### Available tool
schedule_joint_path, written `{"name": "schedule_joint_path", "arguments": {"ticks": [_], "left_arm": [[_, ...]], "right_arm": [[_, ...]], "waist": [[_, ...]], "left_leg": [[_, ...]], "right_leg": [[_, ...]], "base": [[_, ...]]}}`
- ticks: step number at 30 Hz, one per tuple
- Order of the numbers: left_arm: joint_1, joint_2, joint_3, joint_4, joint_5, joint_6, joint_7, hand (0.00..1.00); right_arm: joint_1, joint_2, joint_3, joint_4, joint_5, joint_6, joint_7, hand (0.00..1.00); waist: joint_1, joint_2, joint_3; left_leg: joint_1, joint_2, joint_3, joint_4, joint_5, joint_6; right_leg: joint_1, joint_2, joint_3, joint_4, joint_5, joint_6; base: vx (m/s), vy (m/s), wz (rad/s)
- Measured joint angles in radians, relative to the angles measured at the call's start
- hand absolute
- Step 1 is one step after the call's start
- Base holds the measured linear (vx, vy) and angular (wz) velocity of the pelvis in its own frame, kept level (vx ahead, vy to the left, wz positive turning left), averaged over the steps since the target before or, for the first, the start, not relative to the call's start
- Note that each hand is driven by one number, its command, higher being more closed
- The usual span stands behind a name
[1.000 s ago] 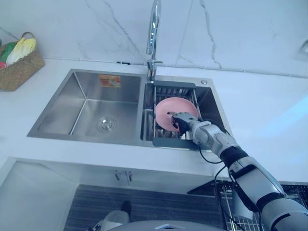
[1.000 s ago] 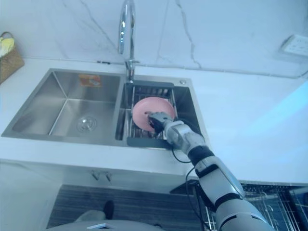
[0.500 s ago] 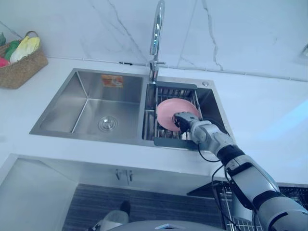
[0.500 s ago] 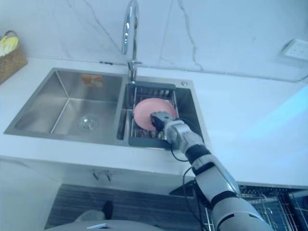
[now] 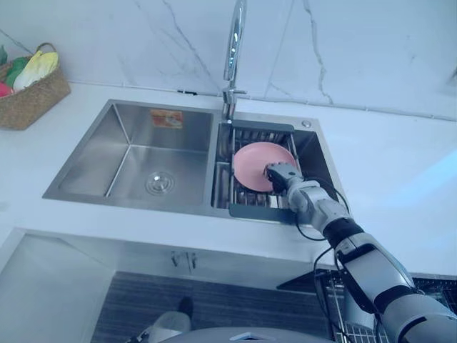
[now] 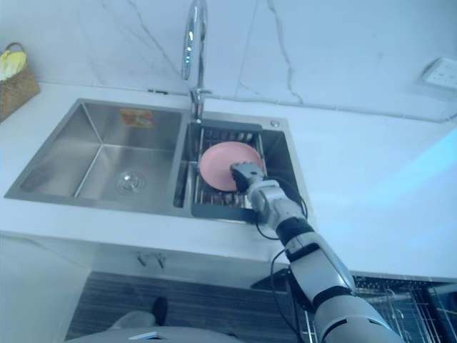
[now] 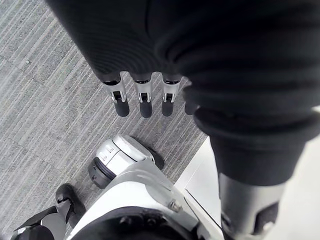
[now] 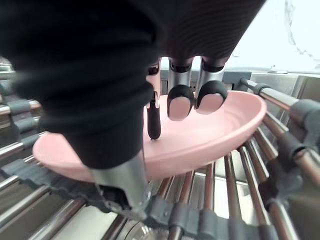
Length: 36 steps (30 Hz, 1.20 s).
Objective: Walk over to the sink, pick up the cup, carry it to the dishwasher, place the cup inside the dishwasher, then close the dishwasher door
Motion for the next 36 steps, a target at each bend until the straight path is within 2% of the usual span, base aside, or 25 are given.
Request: {"name": "schedule_joint_path", "arguments": {"ticks": [7, 13, 18, 30, 36], "left_arm": [[0.002, 0.001, 0.003, -0.001, 0.0, 0.0, 0.002, 0.0], [0.002, -0.001, 0.02, -0.007, 0.02, -0.006, -0.001, 0.0], [0.002, -0.008, 0.03, -0.008, 0.029, -0.008, -0.003, 0.0], [0.003, -0.024, 0.042, -0.005, 0.03, -0.018, -0.006, 0.0], [0.01, -0.043, 0.067, -0.005, 0.03, -0.019, -0.007, 0.0]], "right_arm": [[0.012, -0.005, -0.006, -0.01, 0.003, 0.022, -0.119, 1.0], [0.014, -0.02, -0.012, -0.014, 0.003, -0.011, -0.208, 1.0], [0.015, -0.045, -0.012, -0.014, 0.003, -0.029, -0.272, 1.0], [0.014, -0.084, -0.012, -0.019, 0.013, -0.054, -0.38, 1.0], [0.014, -0.089, -0.013, -0.047, 0.055, -0.043, -0.399, 1.0]], "waist": [[-0.008, -0.001, 0.002], [-0.014, 0.001, 0.003], [-0.021, 0.013, 0.01], [-0.032, 0.034, 0.018], [-0.036, 0.051, 0.02]], "left_leg": [[0.001, 0.002, 0.014, 0.0, -0.005, -0.002], [-0.002, 0.003, 0.026, 0.0, -0.007, 0.001], [-0.002, 0.002, 0.023, 0.001, -0.004, 0.006], [-0.011, 0.001, -0.002, 0.001, 0.002, 0.007], [-0.013, 0.001, -0.003, 0.001, 0.005, 0.008]], "right_leg": [[-0.006, 0.0, 0.013, 0.0, 0.0, 0.0], [-0.02, 0.0, 0.029, 0.0, 0.001, 0.0], [-0.022, 0.0, 0.03, 0.0, 0.006, 0.007], [-0.021, 0.002, 0.01, 0.0, 0.008, 0.009], [-0.023, 0.002, 0.009, 0.0, 0.012, 0.008]], "base": [[0.0, 0.001, -0.06], [0.01, 0.001, -0.07], [0.0, -0.001, -0.01], [0.0, -0.002, 0.03], [0.0, 0.0, 0.01]]}}
